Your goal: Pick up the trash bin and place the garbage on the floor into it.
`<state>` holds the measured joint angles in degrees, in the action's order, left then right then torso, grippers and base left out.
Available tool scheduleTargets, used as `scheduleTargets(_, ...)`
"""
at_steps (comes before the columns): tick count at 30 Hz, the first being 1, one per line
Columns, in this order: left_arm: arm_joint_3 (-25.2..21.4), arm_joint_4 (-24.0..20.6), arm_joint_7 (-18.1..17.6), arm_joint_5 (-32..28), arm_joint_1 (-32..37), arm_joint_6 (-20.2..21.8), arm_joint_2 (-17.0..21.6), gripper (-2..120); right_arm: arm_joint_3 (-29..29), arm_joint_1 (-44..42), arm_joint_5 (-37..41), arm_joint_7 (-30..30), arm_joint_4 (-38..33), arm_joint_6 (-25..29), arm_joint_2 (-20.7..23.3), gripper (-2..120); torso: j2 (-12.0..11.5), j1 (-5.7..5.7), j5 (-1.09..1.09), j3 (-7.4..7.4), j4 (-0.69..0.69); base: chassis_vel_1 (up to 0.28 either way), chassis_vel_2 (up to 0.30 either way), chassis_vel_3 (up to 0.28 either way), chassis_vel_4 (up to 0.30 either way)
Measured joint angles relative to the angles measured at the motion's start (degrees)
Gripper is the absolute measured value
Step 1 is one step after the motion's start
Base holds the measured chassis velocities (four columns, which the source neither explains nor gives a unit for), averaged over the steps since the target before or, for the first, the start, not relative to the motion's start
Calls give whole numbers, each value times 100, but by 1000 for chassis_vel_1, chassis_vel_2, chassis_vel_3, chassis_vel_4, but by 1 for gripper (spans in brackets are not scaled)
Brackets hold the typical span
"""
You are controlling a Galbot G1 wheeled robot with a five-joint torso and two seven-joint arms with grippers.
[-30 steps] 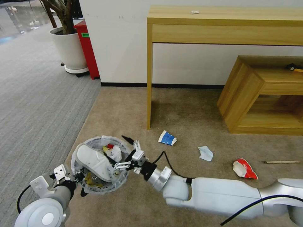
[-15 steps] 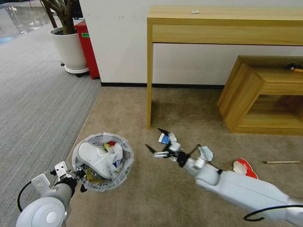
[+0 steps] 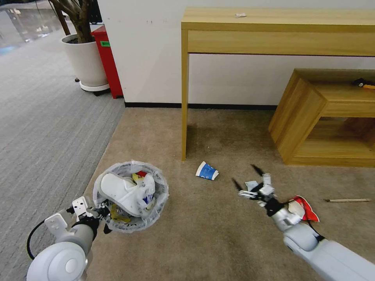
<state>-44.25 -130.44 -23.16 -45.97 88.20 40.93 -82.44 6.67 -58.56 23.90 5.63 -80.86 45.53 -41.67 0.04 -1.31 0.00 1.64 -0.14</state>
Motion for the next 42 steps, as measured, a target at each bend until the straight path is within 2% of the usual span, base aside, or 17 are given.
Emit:
scheduleTargets(2, -15, 0, 104, 105, -2, -32, -6, 0, -581, -320, -236, 73, 51, -12, -192, 100, 0, 0, 5, 0, 3, 0, 0, 0, 0)
scheduleTargets(3, -15, 0, 104, 105, -2, -32, -6, 0, -581, -320, -236, 73, 51, -12, -192, 100, 0, 0, 5, 0, 3, 0, 0, 0, 0)
scheduleTargets(6, -43, 30, 357, 380, 25, -119, 13, 0, -1300, -809, -483, 54, 31, -28, -245, 100, 0, 0, 4, 0, 1, 0, 0, 0, 0)
scheduleTargets(7, -43, 30, 357, 380, 25, -119, 13, 0, -1300, -809, -483, 54, 31, -28, -245, 100, 0, 0, 4, 0, 1, 0, 0, 0, 0)
scheduleTargets(8, -47, 49, 449, 505, 30, -162, 7, 0, -1655, -955, -565, -18, 46, -16, -291, 100, 0, 0, -3, 0, 2, 0, 0, 0, 0)
scheduleTargets(10, 20, 91, 567, 705, -8, -185, -5, 0, -2469, -1315, -676, -207, 104, 25, -545, 100, 0, 0, 7, 1, 4, 0, 0, 0, 0)
scheduleTargets(11, 20, 91, 567, 705, -8, -185, -5, 0, -2469, -1315, -676, -207, 104, 25, -545, 100, 0, 0, 7, 1, 4, 0, 0, 0, 0)
scheduleTargets(12, 51, 114, 575, 766, -28, -192, -11, 0, -2779, -1462, -699, -286, 59, 27, -622, 100, 0, 0, 0, 0, 2, 0, 0, 0, 0)
scheduleTargets(14, 89, 159, 656, 922, -58, -201, -67, 0, -3332, -1722, -522, -511, -94, 62, -750, 100, 0, 0, 1, 0, 1, 0, 0, 0, 0)
scheduleTargets(16, 102, 200, 706, 1058, -71, -224, -128, 0, -3502, -1731, -587, -564, -139, 82, -816, 100, 0, 0, 2, 0, 1, 0, 0, 0, 0)
scheduleTargets(18, 156, 228, 735, 1162, -81, -230, -229, 0, -3677, -1651, -971, -385, -268, 94, -1007, 100, 0, 0, 1, 0, 4, 0, 0, 0, 0)
scheduleTargets(22, 223, 275, 777, 1319, -80, -251, -321, 0, -3810, -1672, -1545, -202, -418, 99, -1279, 100, 0, 0, 2, 0, 2, 0, 0, 0, 0)
scheduleTargets(26, 214, 230, 784, 1333, -37, -253, -346, 0, -3864, -1873, -1730, -120, -628, 100, -1400, 100, 0, 0, 2, 1, 3, 0, 0, 0, 0)
scheduleTargets(30, 138, 138, 785, 1335, 39, -256, -318, 0, -4054, -2053, -1780, -247, -915, 104, -1406, 100, 0, 0, 2, 0, 2, 0, 0, 0, 0)
scheduleTargets(42, 114, 79, 816, 1336, 115, -294, -320, 0, -4393, -2101, -2070, -232, -1012, 104, -1374, 100, 0, 0, 2, 0, 2, 0, 0, 0, 0)
